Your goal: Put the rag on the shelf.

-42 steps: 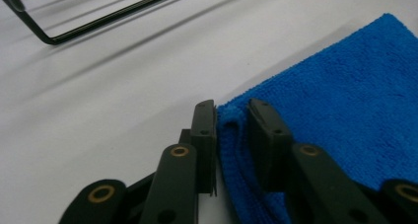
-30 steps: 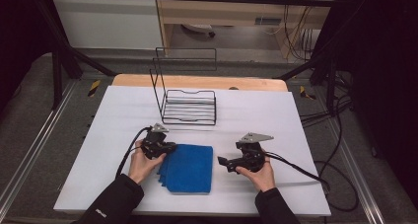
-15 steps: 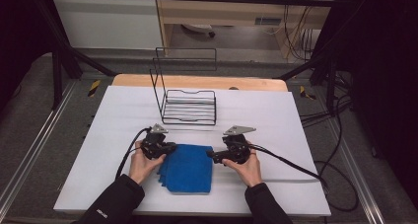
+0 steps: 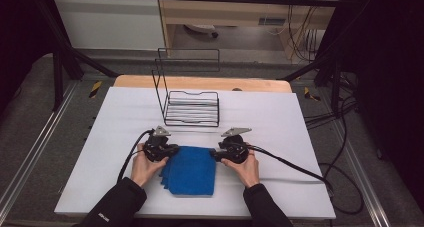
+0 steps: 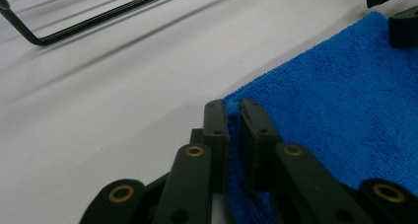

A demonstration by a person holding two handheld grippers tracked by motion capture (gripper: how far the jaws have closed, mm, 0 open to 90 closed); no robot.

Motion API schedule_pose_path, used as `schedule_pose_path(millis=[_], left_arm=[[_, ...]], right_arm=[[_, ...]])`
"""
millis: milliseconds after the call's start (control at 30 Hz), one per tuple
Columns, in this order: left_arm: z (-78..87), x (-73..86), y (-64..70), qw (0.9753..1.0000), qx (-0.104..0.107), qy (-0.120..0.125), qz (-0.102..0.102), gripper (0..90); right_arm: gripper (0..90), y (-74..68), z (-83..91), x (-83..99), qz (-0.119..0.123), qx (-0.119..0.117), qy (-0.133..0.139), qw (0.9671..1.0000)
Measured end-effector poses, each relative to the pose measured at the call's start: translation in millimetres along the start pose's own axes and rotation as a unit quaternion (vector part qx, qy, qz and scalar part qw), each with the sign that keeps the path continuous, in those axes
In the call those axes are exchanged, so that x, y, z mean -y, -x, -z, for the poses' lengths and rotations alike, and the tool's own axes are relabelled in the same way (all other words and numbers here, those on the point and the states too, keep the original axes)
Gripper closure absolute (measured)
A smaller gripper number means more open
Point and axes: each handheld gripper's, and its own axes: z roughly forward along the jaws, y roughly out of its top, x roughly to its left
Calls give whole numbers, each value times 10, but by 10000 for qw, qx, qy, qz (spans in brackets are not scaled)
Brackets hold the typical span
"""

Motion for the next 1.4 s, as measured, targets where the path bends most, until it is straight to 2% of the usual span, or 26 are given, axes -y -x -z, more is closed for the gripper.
schedule_pose_path(millis=[233, 367, 700, 733, 933, 1067, 1167, 1233, 1267, 1400], left_arm=[[-2, 1, 16, 10000, -30, 7, -90, 819], [-2, 3, 14, 9999, -9, 21, -140, 818], [-1, 9, 7, 9998, 26, 41, -197, 818], [-1, 10, 6, 9998, 27, 47, -183, 821], [6, 24, -17, 9999, 105, 102, -25, 840], [33, 19, -22, 9997, 122, 170, 96, 849], [63, 11, -20, 9996, 115, 239, 62, 851], [108, 2, -17, 9993, 141, 325, 66, 852], [159, -6, -14, 9988, 174, 447, 91, 852], [231, -13, -6, 9981, 196, 572, 96, 852]], right_arm=[[615, 7, -46, 14, -71, -27, -59, 10000], [718, -6, -67, 26, -221, -143, -128, 9996], [819, 1, -90, 23, -476, -298, -226, 9982], [842, 2, -92, 20, -556, -345, -258, 9975], [864, 31, -88, 15, -660, -422, -235, 9967], [864, 24, -44, 0, -620, -441, -181, 9969], [865, 14, 2, -17, -578, -463, -72, 9972], [865, 6, 34, -26, -548, -479, -12, 9973], [865, 3, 48, -29, -529, -484, 27, 9974], [865, -18, 105, -44, -475, -498, 200, 9974]])
